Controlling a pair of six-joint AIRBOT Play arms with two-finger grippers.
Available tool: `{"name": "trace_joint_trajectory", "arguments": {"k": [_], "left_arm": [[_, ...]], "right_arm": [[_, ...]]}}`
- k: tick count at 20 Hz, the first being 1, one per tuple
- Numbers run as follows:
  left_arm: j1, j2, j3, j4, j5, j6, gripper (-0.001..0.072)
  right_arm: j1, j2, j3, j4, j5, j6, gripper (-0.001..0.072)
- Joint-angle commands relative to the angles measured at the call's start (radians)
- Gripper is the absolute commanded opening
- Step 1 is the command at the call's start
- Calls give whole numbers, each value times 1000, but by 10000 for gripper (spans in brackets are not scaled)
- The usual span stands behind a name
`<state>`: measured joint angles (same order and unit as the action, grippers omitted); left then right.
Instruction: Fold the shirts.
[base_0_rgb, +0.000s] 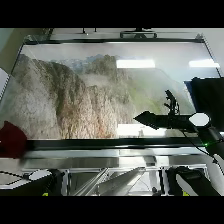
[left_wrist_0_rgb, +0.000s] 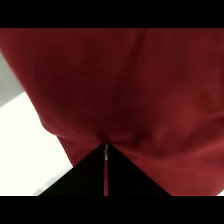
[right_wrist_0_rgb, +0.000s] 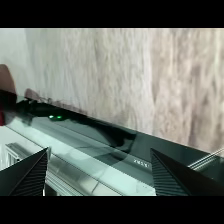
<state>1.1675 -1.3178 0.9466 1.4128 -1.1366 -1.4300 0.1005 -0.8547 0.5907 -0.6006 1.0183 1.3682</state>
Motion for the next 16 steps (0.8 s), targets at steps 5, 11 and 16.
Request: {"name": "trace_joint_trajectory", "arguments": {"k": [5, 11, 16], "left_arm": [[-56, 58, 21, -71, -24, 46, 23], [-58, 58, 40, -13, -56, 44, 720], [-58, 35, 46, 64, -21, 50, 719]], "right_arm": [[1, 0, 0, 3, 3, 0, 701], [1, -1, 0, 3, 2, 0, 701], [1, -1, 0, 3, 2, 1, 701]]}}
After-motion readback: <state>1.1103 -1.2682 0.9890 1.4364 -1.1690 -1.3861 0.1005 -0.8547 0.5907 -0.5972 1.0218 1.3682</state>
